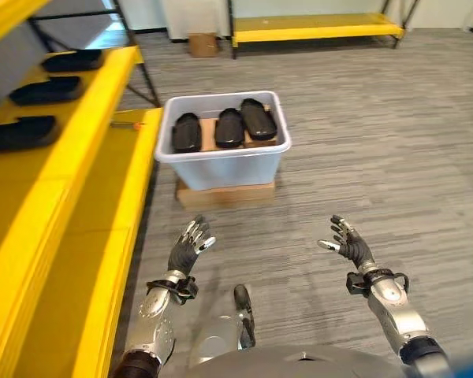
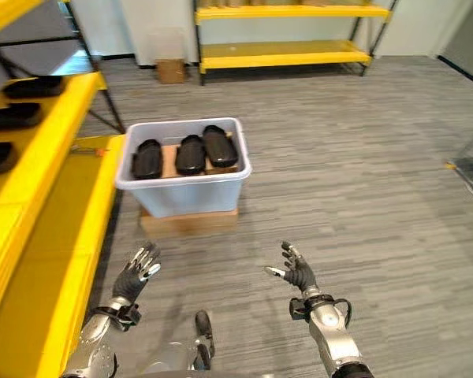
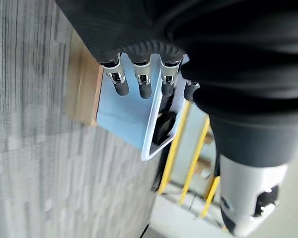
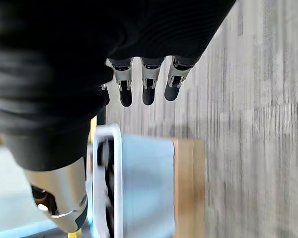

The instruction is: Move parts from the plastic box to the shelf.

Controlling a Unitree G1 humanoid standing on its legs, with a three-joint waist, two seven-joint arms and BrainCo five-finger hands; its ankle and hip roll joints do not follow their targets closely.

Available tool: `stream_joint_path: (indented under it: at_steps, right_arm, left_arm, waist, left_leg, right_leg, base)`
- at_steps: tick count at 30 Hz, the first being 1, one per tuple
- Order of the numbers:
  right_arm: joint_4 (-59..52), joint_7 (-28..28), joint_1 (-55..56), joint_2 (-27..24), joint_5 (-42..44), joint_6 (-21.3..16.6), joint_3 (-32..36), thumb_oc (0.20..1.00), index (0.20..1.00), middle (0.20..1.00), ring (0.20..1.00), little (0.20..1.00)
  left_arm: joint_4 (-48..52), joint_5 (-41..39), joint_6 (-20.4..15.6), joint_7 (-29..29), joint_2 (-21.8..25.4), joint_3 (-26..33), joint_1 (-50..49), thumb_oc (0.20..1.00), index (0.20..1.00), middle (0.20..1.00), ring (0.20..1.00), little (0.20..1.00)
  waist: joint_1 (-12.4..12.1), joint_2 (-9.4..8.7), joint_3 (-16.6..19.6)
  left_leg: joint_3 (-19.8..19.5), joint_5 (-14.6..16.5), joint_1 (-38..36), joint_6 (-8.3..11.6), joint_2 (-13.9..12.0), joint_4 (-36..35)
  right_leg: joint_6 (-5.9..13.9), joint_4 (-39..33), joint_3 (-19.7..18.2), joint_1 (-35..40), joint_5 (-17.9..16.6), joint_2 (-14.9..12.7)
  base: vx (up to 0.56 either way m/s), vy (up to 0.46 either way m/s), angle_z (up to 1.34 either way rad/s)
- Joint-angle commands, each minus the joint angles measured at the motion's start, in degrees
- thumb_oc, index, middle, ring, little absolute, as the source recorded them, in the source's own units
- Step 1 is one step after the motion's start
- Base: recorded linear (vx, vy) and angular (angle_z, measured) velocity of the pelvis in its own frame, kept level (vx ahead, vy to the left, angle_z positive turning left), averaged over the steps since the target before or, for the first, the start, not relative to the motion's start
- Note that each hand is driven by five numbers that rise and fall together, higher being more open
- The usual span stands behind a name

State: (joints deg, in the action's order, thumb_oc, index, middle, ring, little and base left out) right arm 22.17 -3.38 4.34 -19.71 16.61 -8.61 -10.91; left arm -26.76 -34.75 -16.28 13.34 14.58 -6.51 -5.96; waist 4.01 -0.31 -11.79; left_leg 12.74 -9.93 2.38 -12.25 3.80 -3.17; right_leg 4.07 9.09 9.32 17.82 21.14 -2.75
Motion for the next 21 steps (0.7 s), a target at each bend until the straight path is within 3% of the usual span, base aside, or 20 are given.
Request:
stream_joint_path:
  at_steps: [1, 4, 8, 12, 15, 16, 17, 19, 21]
  right_arm:
    - [-3.77, -2.27, -5.21, -0.97, 0.58, -4.3, 2.5, 1.0, 1.0, 1.0, 1.0, 1.0]
    - [-4.87, -1.93, -4.91, -0.29, 1.36, -3.47, 2.79, 1.0, 1.0, 1.0, 1.0, 1.0]
    - [-6.11, -1.54, -5.13, 1.23, 0.94, -3.41, 2.4, 1.0, 1.0, 1.0, 1.0, 1.0]
    - [-6.79, -0.43, -5.68, 2.7, 0.6, -3.95, 2.06, 1.0, 1.0, 1.0, 1.0, 1.0]
    - [-6.5, 0.99, -6.43, 3.68, 0.1, -4.15, 1.15, 1.0, 1.0, 1.0, 1.0, 1.0]
    - [-6.45, 1.14, -6.54, 3.79, 0.03, -4.19, 1.01, 1.0, 1.0, 1.0, 1.0, 1.0]
    - [-6.21, 1.67, -6.76, 4.03, -0.16, -4.27, 0.64, 1.0, 1.0, 1.0, 1.0, 1.0]
    - [-5.38, 2.12, -7.46, 4.26, -0.03, -4.62, 0.09, 1.0, 1.0, 1.0, 1.0, 1.0]
    - [-4.66, 2.17, -8.95, 4.06, 0.46, -4.82, -0.61, 1.0, 1.0, 1.0, 1.0, 1.0]
  left_arm:
    - [4.19, 0.71, -4.42, -0.39, 1.23, 2.36, 2.14, 1.0, 1.0, 1.0, 1.0, 1.0]
    - [4.53, 1.18, -3.83, -0.98, 1.98, 2.23, 2.93, 1.0, 1.0, 1.0, 1.0, 1.0]
    - [5.44, 2.71, -2.81, -1.49, 2.67, 2.34, 3.92, 1.0, 1.0, 1.0, 1.0, 1.0]
    - [6.29, 4.49, -1.94, -2.43, 3.52, 2.42, 3.85, 1.0, 1.0, 1.0, 1.0, 1.0]
    - [5.48, 5.36, -1.63, -4.18, 3.41, 2.4, 4.33, 1.0, 1.0, 1.0, 1.0, 1.0]
    - [5.57, 5.38, -1.53, -4.31, 3.44, 2.34, 4.34, 1.0, 1.0, 1.0, 1.0, 1.0]
    - [5.71, 5.54, -1.39, -4.47, 3.41, 2.18, 4.24, 1.0, 1.0, 1.0, 1.0, 1.0]
    - [5.53, 5.45, -1.71, -4.6, 3.2, 1.91, 3.84, 1.0, 1.0, 1.0, 1.0, 1.0]
    - [5.6, 5.14, -2.16, -5.65, 3.27, 1.32, 3.65, 1.0, 1.0, 1.0, 1.0, 1.0]
  waist:
    - [-3.74, 0.25, -2.72]
    - [-4.36, -0.31, -2.31]
    - [-5.49, -0.93, -1.48]
    - [-6.4, -1.83, 0.05]
    - [-7.18, -2.25, 0.76]
    - [-7.4, -2.24, 0.8]
    - [-7.71, -2.58, 0.67]
    - [-8.21, -1.96, 0.07]
    - [-8.02, -0.56, -0.87]
  left_leg:
    - [0.13, 4.03, 3.6, 16.86, -13.63, 5.5]
    - [-0.12, 7.85, 4.61, 14.83, -10.78, 10.45]
    - [-0.71, 9.11, 4.04, 12.44, -7.09, 9.93]
    - [-1.26, 10.16, 1.94, 9.51, -3.28, 6.32]
    - [-1.71, 11.45, 0.34, 7.12, -0.57, 4.8]
    - [-1.65, 11.75, 0.06, 6.78, -0.3, 4.77]
    - [-2.49, 13.04, -1.08, 6.23, 0.95, 4.74]
    - [-3.02, 13.7, -2.46, 5.55, 1.07, 4.73]
    - [-3.07, 13.44, -4.12, 5.85, -0.79, 4.33]
  right_leg:
    - [-0.88, -0.56, 1.66, -3.84, -8.97, -2.61]
    - [-0.7, 1.18, 2.35, -3.76, -8.24, -3.51]
    - [-0.1, 3.7, 2.72, -3.62, -8.19, -3.74]
    - [2.13, 12.64, 2.68, -5.86, -13.5, -4.09]
    - [4.28, 25.15, 3.32, -8.61, -19.59, -4.85]
    - [4.47, 27.29, 3.69, -8.91, -20.39, -5.39]
    - [5.29, 32.32, 3.51, -10.53, -21.58, -7.89]
    - [4.82, 37.93, 3.47, -13.31, -22.24, -9.85]
    - [3.09, 33.64, 4.45, -17.86, -21.48, -7.41]
  base:
    - [0.3, 0.233, 0.33]
    - [0.31, 0.264, 0.15]
    - [0.22, 0.216, 0.25]
    - [0.19, 0.261, 0.32]
    - [0.15, 0.259, 0.17]
    - [0.15, 0.218, 0.05]
    - [0.17, 0.23, 0.04]
    - [0.11, 0.172, -0.08]
    - [0.05, -0.004, -0.16]
